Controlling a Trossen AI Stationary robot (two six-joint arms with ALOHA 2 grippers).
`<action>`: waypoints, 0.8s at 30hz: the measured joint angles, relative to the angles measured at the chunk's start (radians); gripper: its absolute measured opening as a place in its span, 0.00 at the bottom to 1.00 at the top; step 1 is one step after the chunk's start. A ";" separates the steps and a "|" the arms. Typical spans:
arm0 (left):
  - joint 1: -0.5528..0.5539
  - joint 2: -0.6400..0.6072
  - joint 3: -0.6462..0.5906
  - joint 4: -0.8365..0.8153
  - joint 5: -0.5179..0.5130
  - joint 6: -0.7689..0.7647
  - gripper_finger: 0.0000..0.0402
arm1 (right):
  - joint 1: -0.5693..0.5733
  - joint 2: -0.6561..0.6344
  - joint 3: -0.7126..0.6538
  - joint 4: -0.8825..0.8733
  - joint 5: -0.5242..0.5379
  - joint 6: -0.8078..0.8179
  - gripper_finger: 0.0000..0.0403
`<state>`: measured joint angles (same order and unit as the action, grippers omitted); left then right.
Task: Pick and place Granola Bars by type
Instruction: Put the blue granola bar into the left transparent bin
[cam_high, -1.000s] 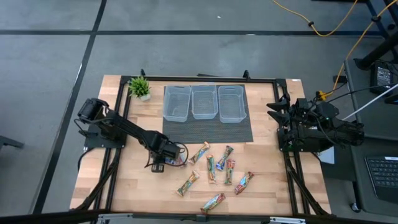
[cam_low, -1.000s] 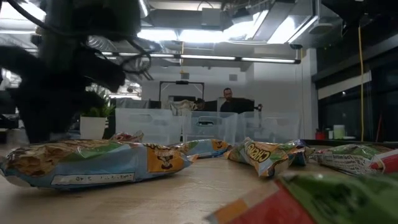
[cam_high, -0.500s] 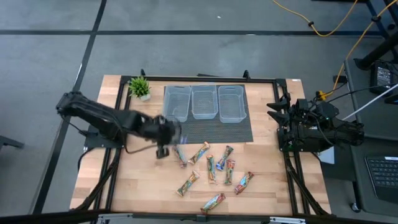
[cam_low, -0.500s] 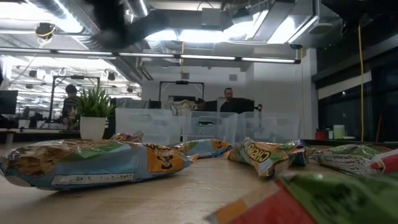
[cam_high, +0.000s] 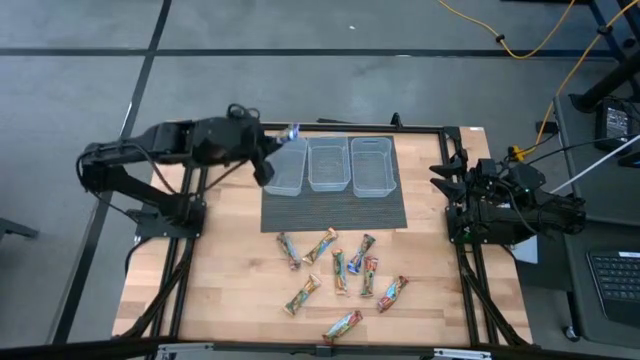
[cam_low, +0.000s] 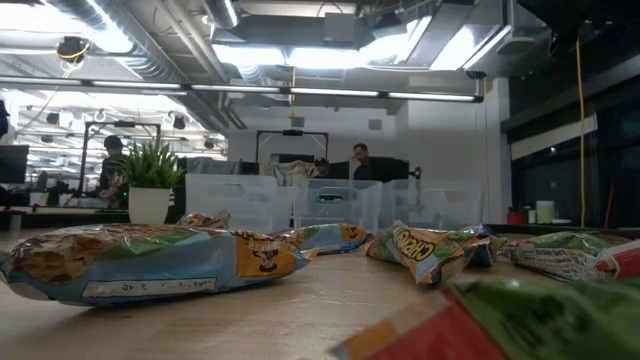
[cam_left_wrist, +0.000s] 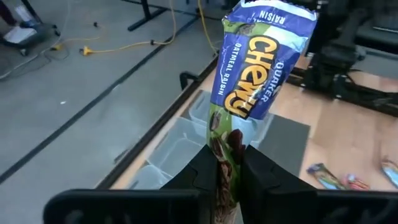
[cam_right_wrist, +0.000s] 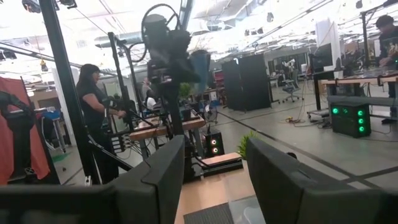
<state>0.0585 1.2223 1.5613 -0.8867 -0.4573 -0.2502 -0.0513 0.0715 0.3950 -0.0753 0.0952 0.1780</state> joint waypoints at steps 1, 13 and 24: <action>0.021 0.006 0.005 -0.001 0.011 0.007 0.06 | 0.000 0.000 0.000 0.000 0.000 0.001 0.43; 0.348 0.201 0.010 -0.086 0.085 -0.014 0.07 | 0.000 0.000 0.000 -0.001 0.000 0.000 0.43; 0.407 0.455 -0.048 -0.171 0.238 0.081 0.09 | 0.000 0.000 0.000 -0.009 -0.001 -0.003 0.43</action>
<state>0.4659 1.6777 1.5131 -1.0573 -0.2190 -0.1695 -0.0513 0.0715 0.3950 -0.0841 0.0944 0.1749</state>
